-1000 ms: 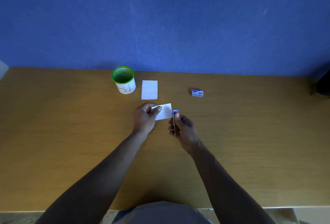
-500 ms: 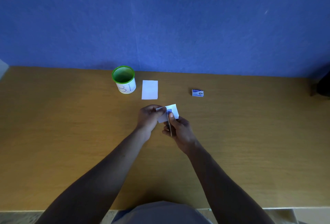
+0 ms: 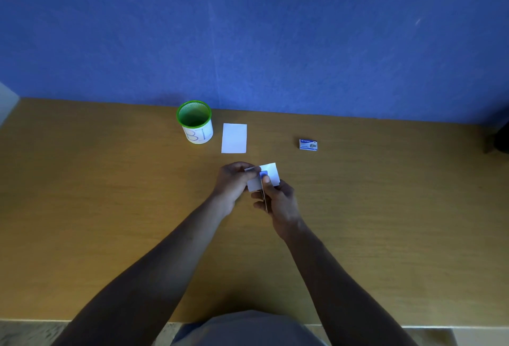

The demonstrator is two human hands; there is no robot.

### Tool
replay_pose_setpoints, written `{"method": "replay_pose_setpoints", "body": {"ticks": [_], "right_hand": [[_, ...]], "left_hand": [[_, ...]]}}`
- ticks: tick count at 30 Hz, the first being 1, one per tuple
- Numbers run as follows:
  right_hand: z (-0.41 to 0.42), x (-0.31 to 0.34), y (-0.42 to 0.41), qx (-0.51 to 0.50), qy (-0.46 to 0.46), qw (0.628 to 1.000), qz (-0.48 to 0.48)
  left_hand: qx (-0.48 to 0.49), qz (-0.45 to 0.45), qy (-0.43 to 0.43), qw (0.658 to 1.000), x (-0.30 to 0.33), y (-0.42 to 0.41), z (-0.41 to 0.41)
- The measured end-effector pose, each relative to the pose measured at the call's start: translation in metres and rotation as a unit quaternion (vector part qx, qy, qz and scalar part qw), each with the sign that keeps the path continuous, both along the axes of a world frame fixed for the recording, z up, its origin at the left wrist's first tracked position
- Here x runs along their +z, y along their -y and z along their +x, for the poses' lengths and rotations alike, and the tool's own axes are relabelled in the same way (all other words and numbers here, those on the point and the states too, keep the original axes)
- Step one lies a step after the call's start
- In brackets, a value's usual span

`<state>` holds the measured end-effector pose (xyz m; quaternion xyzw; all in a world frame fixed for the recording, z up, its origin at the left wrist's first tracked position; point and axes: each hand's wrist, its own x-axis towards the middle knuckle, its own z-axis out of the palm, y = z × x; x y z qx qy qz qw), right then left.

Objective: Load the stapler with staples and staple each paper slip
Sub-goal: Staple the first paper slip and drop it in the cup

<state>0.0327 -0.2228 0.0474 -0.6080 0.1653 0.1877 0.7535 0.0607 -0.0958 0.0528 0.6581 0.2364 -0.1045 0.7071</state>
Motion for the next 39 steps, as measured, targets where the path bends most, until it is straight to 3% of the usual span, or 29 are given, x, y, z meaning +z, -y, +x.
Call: {"method": "replay_pose_setpoints", "body": {"ticks": [4, 11, 23, 26, 30, 36, 39], "right_hand": [[0.000, 0.002, -0.001, -0.025, 0.011, 1.000, -0.006], [-0.001, 0.002, -0.003, -0.052, 0.000, 0.999, 0.000], [0.001, 0.004, -0.011, -0.075, -0.013, 0.997, -0.007], [0.001, 0.001, -0.009, -0.081, -0.017, 0.997, 0.001], [-0.001, -0.003, -0.005, -0.070, 0.006, 0.997, 0.024], [0.000, -0.010, -0.001, -0.043, 0.030, 0.997, 0.047], [0.003, -0.014, 0.005, -0.074, 0.020, 0.997, -0.015]], "left_hand": [[0.001, -0.074, -0.002, 0.997, 0.002, 0.009, -0.009], [0.038, -0.105, 0.026, 0.993, -0.005, 0.033, -0.032], [0.092, -0.107, 0.010, 0.990, 0.000, 0.035, -0.025], [0.066, -0.092, 0.010, 0.993, -0.002, 0.033, -0.026], [0.042, -0.109, 0.003, 0.993, -0.003, 0.029, -0.029], [0.080, -0.112, -0.017, 0.990, -0.004, 0.024, -0.026], [0.103, -0.113, -0.027, 0.988, -0.003, 0.017, -0.020]]}}
